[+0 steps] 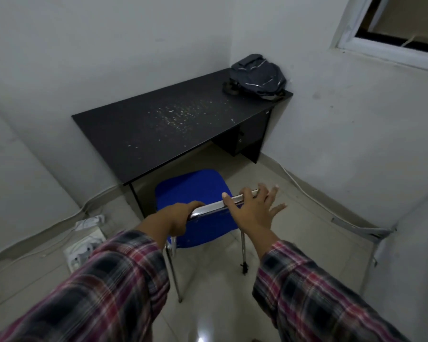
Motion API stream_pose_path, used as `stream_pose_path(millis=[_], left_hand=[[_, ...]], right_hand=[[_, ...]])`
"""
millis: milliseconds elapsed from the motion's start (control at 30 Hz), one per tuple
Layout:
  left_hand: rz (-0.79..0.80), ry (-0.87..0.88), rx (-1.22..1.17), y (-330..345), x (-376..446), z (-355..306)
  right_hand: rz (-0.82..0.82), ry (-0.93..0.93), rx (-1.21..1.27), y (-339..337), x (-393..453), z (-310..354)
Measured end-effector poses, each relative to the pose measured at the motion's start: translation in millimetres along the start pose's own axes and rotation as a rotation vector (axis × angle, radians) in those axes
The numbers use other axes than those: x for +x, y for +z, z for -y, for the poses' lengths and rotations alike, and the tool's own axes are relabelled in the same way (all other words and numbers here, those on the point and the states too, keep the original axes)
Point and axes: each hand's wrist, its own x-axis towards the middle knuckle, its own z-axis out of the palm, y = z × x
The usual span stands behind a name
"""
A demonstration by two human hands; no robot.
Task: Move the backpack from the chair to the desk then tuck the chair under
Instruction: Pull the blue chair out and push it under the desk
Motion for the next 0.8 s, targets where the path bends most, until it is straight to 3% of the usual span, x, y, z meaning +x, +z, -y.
stream_pose_path(millis=[100,367,500,633,800], left_hand=[[-0.086,-0.068,0.166,2.9,3.5,19.4],[-0.326,-0.184,0.407,1.1,14.1,52.7],[-0.354,0.105,0.2,4.1,28.8,54.8],[-0.501,0.059,0.144,0.9,55.3,43.2],[-0.534,-0.026,0.22,-20.9,85.0,28.6]], right_hand=[[-0.03,-0.241,-0.114,-7.5,12.8,-6.4],[-0.122,-0.331,-0.078,10.7,26.6,3.5],[-0.051,-0.269,-0.038,22.9,38.3,2.6],[0.087,-0.27,0.009,18.8,71.9,-1.6],[0.145,-0.302,0.026,12.4,123.2,-5.5]])
